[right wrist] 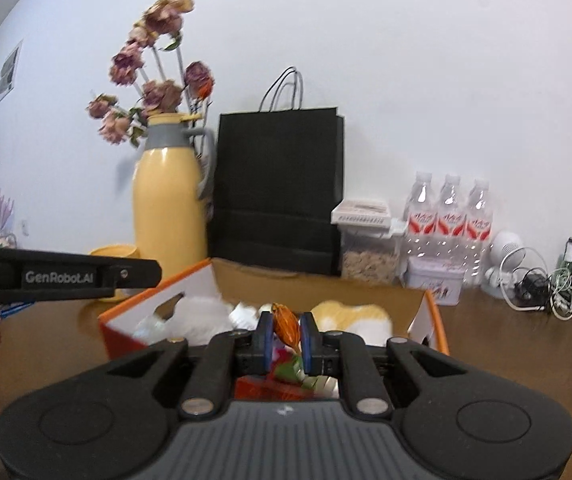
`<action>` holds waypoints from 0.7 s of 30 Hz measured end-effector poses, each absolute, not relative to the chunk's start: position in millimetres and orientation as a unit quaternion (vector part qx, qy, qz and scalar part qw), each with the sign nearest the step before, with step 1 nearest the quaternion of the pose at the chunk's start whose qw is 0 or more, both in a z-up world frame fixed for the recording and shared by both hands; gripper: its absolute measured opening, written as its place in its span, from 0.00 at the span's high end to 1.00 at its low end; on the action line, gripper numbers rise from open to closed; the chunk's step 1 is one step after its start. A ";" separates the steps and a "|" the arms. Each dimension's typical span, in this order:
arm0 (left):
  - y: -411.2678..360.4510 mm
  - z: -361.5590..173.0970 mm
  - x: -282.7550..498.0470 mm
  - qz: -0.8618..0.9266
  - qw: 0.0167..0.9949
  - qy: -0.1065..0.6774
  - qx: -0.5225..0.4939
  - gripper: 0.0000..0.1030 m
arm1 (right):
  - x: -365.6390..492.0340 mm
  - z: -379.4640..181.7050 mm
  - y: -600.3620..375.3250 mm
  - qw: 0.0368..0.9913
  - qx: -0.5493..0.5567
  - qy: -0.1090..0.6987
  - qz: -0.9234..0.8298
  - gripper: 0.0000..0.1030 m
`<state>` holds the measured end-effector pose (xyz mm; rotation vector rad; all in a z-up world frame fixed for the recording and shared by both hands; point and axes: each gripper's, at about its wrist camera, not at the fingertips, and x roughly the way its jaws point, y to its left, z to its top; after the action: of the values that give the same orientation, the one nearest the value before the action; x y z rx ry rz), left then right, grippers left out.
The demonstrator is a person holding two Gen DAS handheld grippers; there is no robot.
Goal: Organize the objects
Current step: 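Carry the white cap and orange piece into the box and open both grippers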
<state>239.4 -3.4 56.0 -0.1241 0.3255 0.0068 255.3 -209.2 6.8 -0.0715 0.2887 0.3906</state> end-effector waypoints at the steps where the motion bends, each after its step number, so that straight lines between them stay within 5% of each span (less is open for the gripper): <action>1: -3.3 56.2 243.1 0.008 0.985 0.161 -0.065 0.72 | 260.2 8.9 -210.5 0.971 -0.033 0.141 0.191 0.88; 21: -5.7 23.1 311.0 0.037 0.980 0.189 -0.052 0.72 | 332.4 -19.7 -218.7 0.970 -0.003 0.182 0.161 0.88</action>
<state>311.0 -5.7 23.1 -0.1044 0.3809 0.0739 332.4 -218.7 -19.7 -0.0063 0.3671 0.3262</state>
